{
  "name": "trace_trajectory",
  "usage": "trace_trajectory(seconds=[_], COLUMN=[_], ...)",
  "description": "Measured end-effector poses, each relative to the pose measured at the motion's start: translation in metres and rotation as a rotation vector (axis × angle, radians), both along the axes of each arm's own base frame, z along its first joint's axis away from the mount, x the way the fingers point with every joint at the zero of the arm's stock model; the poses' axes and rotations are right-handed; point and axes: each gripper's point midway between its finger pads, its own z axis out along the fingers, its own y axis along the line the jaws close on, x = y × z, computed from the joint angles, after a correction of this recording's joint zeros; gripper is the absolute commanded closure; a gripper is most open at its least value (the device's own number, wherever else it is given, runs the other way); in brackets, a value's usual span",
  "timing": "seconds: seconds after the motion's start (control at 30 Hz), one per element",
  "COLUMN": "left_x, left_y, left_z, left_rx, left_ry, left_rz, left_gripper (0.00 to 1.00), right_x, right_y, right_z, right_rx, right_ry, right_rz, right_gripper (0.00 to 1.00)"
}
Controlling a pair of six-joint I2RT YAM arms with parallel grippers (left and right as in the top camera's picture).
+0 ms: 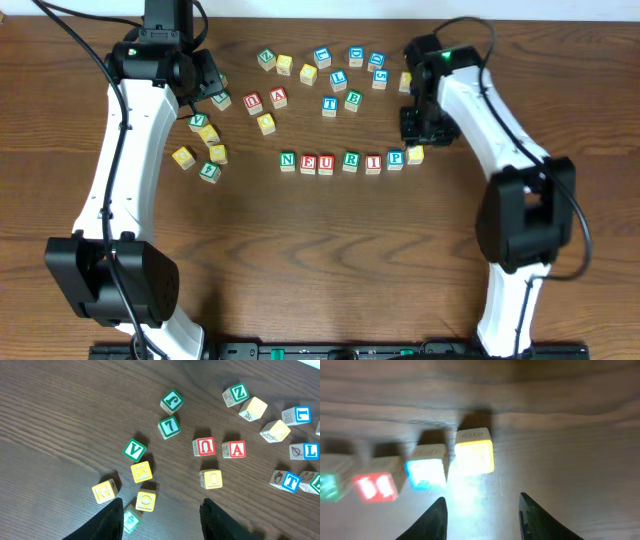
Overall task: Spell out NEURIPS
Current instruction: 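Carry the S block right of the P block, lower and release, then raise the right gripper up and to the right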
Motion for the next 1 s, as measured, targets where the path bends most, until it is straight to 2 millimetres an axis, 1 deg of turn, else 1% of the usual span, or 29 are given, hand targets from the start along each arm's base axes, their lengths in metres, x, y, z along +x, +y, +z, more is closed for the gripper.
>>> trace_trajectory(seconds=[0.17,0.23,0.27,0.3,0.37,0.5,0.73,0.77,0.8,0.83,0.93,1.0], left_x=[0.000,0.000,0.000,0.000,0.000,0.000,0.000,0.000,0.000,0.000,0.000,0.000], left_y=[0.000,0.000,0.000,0.000,0.000,0.000,0.000,0.000,0.000,0.000,0.000,0.000], left_z=[0.000,0.000,0.000,0.000,0.000,0.000,0.000,0.000,0.000,0.000,0.000,0.000], left_rx=[0.000,0.000,0.000,0.000,0.000,0.000,0.000,0.000,0.000,0.000,-0.001,-0.001], left_ry=[0.000,0.000,0.000,0.000,0.000,0.000,0.000,0.000,0.000,0.000,0.000,0.000], left_rz=[0.000,0.000,0.000,0.000,0.000,0.000,0.000,0.000,0.000,0.000,0.002,0.002], left_gripper=[0.51,0.51,0.51,0.51,0.51,0.51,0.51,0.51,0.51,0.51,0.51,0.53], right_x=[-0.002,-0.003,-0.004,-0.005,-0.006,-0.005,-0.008,-0.007,-0.007,-0.007,-0.006,-0.008], right_y=[-0.003,-0.007,-0.009,-0.011,-0.015,-0.023,-0.048,-0.051,-0.058,-0.059,-0.065,-0.065], right_z=[0.060,0.083,0.091,0.098,0.107,0.108,0.105,0.105,0.104,0.103,0.091,0.076], right_rx=[0.035,0.049,0.053,0.057,0.061,0.059,0.051,0.050,0.047,0.047,0.047,0.055], right_ry=[-0.140,-0.198,-0.219,-0.235,-0.259,-0.260,-0.235,-0.235,-0.233,-0.232,-0.220,-0.200], right_rz=[-0.006,-0.014,-0.018,-0.022,-0.035,-0.054,-0.115,-0.122,-0.141,-0.143,-0.162,-0.165], right_gripper=[0.55,0.55,0.55,0.58,0.58,0.58,0.59,0.60,0.61,0.62,0.62,0.64])
